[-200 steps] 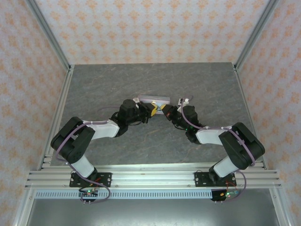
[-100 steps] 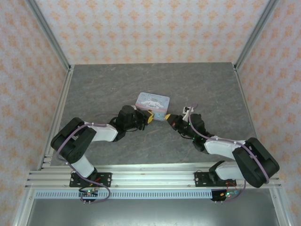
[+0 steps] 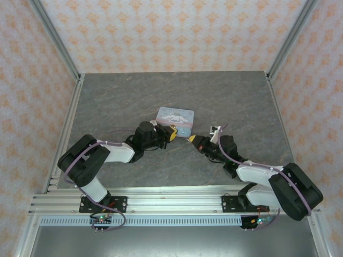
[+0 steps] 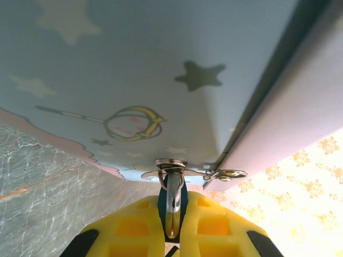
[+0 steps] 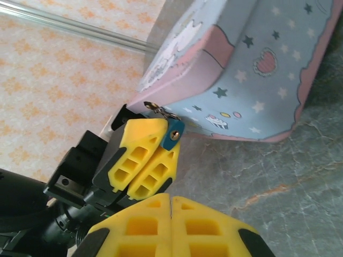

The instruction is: Unlock the padlock with the key

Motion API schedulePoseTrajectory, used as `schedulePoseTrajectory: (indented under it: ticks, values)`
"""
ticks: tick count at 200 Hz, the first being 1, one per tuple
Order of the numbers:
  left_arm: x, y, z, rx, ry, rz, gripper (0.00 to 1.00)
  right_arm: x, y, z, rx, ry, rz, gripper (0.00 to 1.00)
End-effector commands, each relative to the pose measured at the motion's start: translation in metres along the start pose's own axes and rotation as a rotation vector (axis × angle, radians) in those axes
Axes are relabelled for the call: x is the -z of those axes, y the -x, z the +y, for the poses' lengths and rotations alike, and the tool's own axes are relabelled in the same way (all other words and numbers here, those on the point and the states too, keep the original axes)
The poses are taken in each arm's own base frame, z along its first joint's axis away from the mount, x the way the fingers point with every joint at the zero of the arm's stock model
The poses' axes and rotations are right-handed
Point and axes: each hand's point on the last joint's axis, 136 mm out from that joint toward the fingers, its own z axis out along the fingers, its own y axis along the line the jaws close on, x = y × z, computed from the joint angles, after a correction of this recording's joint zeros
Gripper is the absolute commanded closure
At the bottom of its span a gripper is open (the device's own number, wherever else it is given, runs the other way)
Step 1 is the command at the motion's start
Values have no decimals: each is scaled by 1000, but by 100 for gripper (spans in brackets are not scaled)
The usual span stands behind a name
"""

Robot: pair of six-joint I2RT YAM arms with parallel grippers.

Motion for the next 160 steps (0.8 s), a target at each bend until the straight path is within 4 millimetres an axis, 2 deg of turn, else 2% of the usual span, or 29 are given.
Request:
schedulePoseTrajectory:
  ticks: [1, 69, 160]
  values:
    - [10, -11, -33, -35, -106, 25, 100, 3, 0, 22, 76, 92, -3, 100]
    - [17, -20, -60, -55, -162, 49, 100, 3, 10, 34, 92, 126, -42, 100]
    - [19, -24, -61, -44, -164, 46, 100, -6, 33, 51, 47, 142, -120, 100]
